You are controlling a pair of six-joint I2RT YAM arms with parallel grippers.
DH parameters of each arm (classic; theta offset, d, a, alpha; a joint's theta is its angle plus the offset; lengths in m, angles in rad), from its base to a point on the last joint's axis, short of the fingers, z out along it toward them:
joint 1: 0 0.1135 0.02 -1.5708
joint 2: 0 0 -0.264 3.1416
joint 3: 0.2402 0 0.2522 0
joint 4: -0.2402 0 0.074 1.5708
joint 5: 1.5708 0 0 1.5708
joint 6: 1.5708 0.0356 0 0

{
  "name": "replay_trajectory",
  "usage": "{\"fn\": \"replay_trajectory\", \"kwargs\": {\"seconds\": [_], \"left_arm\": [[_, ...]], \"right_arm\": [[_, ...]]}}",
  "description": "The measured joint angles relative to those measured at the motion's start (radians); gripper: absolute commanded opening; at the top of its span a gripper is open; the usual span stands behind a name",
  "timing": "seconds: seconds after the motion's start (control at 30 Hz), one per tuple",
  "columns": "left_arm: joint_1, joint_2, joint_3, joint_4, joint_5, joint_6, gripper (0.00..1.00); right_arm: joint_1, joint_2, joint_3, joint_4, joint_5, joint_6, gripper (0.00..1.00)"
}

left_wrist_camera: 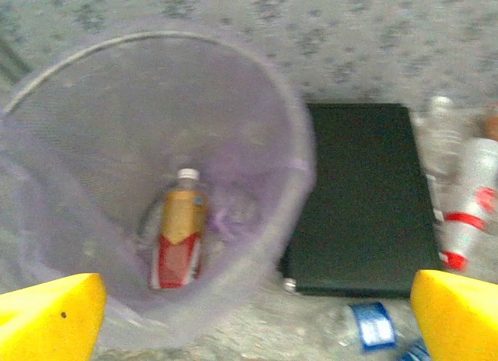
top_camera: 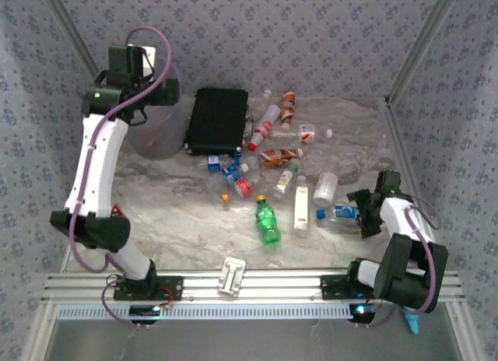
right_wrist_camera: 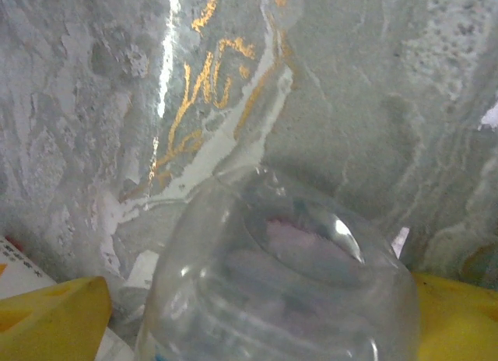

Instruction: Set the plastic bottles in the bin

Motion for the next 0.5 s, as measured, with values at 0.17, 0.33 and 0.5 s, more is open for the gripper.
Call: {"fn": "replay_trajectory", "kwargs": {"seconds": [0.17, 0.33, 0.5], "left_arm": [[-0.105, -0.154, -0.239, 0.095, 0.172, -0.054, 1.00], [-0.193, -0.219, -0.522, 0.248, 0.328, -0.164, 1.00], [-0.282, -0.220, -0.708, 0.354, 0.381, -0.250, 1.00]], "right_arm": [[-0.003, 0.026, 0.000, 0.008, 0.002, 0.012, 0.86], [-0.005, 0.029, 0.001, -0.002, 0.010, 0.018, 0.78], [-0.006, 0.033, 0.006, -0.016, 0.013, 0.013, 0.68]]}}
